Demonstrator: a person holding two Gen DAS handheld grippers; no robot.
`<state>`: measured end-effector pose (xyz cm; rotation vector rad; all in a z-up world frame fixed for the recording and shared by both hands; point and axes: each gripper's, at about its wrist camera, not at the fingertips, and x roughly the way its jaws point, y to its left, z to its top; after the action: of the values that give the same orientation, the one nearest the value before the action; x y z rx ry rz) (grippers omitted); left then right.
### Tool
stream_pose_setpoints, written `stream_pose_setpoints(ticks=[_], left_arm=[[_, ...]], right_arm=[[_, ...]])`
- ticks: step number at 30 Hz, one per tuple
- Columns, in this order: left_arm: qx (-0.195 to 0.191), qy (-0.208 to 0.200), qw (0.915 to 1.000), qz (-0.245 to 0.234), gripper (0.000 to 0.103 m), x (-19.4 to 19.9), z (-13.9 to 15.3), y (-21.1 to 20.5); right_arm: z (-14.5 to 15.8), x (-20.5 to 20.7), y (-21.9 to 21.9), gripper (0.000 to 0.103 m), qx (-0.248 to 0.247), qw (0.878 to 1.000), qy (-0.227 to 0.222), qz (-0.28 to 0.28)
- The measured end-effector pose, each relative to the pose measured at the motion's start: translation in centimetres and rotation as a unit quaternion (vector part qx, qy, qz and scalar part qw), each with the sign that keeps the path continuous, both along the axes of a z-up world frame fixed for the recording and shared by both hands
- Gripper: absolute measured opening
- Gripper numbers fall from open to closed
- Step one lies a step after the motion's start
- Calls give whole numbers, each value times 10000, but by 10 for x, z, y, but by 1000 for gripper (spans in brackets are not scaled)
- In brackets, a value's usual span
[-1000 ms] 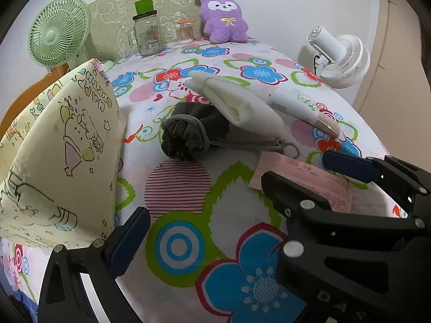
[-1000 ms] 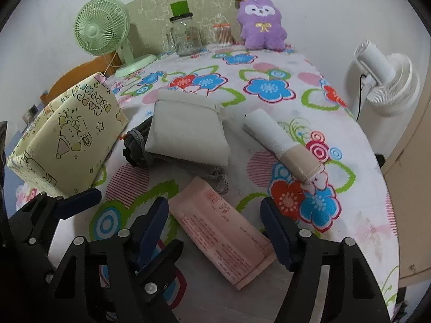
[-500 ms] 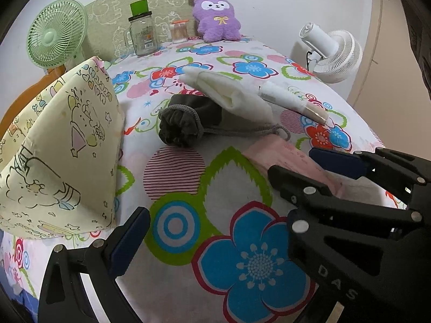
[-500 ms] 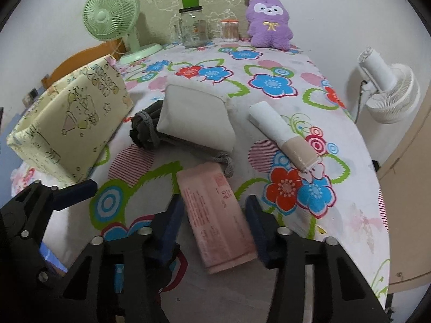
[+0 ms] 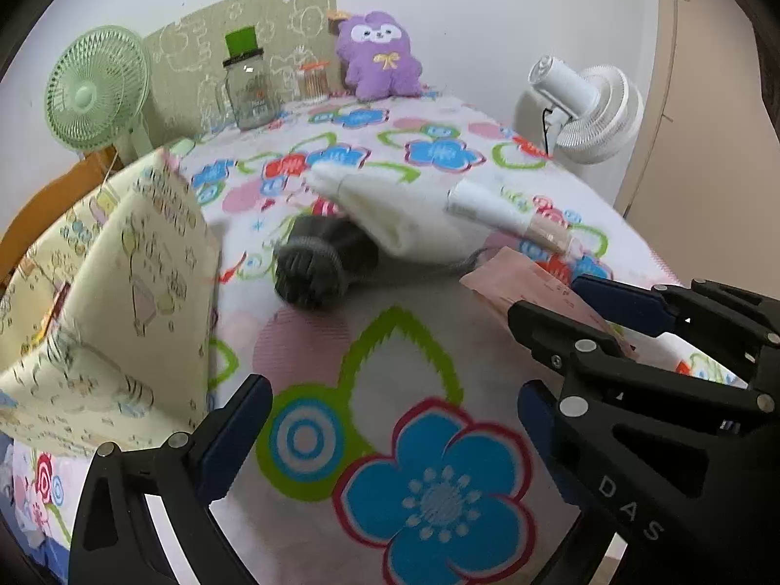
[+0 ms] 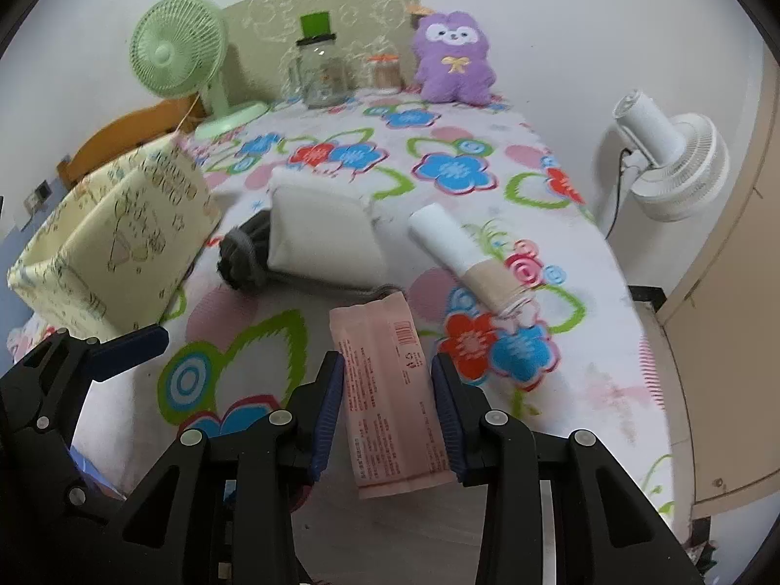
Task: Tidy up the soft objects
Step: 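Grasp the pink paper packet with the right tool, then grasp the white towel with the left tool while the right holds the pink packet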
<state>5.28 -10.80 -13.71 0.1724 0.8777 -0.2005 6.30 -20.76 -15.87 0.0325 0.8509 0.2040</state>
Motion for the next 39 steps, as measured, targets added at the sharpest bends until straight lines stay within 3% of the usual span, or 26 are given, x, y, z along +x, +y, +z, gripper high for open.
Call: stream_pose_setpoints(ticks=[10,12,19,28,39], left_arm=[[32,-282,9996,56,89,23,17,-17],[62,-279,9996,62,83,30,18,-19],[5,-320,9993,177,81,49,23,-22],[-96,-211,9991,365,71,73,20,-21],[-136,-125,9995,268,31,80,13,-25]], right_arm=[[18,14,-22,40,85,9993,-243,-253],[19,20,-25,40,127,9991,-275,-290],[26,38,-29,40,146,9985,-414,-322],[29,59,-29,40,156,9983,-475,-301],[20,73,-25,40,163,9990,-332,-255]])
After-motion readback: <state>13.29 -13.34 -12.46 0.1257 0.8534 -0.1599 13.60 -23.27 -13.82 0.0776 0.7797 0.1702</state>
